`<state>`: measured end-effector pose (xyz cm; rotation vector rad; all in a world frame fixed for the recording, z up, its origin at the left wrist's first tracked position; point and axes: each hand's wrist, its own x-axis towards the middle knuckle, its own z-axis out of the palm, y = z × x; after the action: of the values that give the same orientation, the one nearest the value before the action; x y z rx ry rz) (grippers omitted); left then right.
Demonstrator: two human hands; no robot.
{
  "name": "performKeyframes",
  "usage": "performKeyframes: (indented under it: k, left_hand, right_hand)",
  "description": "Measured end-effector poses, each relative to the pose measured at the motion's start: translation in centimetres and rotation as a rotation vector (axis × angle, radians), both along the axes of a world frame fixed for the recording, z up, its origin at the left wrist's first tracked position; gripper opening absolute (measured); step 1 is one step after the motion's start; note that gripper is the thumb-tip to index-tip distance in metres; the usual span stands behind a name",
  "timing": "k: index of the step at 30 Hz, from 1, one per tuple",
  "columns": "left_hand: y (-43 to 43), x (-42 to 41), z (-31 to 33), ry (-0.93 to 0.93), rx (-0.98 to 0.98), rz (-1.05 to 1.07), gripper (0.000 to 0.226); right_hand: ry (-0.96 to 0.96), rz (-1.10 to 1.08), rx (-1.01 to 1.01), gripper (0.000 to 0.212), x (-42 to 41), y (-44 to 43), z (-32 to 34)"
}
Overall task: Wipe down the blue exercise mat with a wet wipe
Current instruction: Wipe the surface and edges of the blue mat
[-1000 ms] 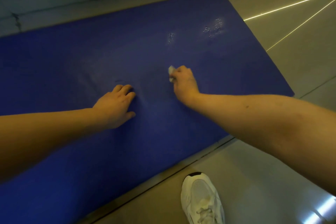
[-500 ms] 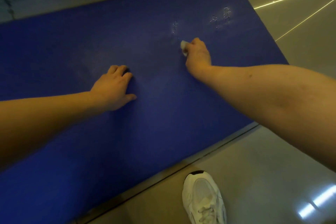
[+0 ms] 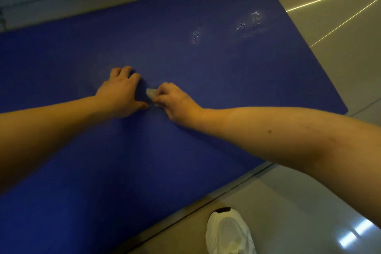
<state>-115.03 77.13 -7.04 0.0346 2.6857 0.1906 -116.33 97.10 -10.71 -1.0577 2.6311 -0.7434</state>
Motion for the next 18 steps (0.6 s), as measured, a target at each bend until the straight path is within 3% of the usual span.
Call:
performKeyframes:
  k: [4, 6, 7, 11, 13, 15, 18]
  left_hand:
    - [0.6, -0.2, 0.0, -0.03, -0.033, 0.027, 0.09]
    - [0.6, -0.2, -0.1, -0.036, -0.042, 0.026, 0.091]
    - [0.6, -0.2, -0.2, -0.034, -0.042, 0.026, 0.091]
    - [0.5, -0.2, -0.5, -0.028, -0.033, 0.028, 0.093]
    - [0.4, -0.3, -0.5, -0.033, -0.037, 0.023, 0.094]
    - [0.4, -0.7, -0.3, -0.046, -0.048, 0.014, 0.093]
    - [0.6, -1.2, 0.1, -0.067, -0.057, 0.013, 0.081]
  right_hand:
    - [-0.007, -0.246, 0.048, 0.021, -6.8, 1.6, 1.0]
    - [-0.033, -0.47, 0.043, 0.01, -10.5, 2.9, 1.0]
    - [0.01, -0.62, 0.039, 0.018, -12.3, 3.8, 0.6]
    - [0.004, -0.76, 0.028, 0.028, -14.6, 3.4, -0.8]
    - [0.045, -0.697, 0.017, 0.028, -11.8, 1.1, -0.1]
    - [0.131, -0.469, 0.026, 0.013, -8.1, -1.1, 0.2]
    - [-0.027, -0.165, -0.015, 0.018, -4.2, -3.2, -0.8]
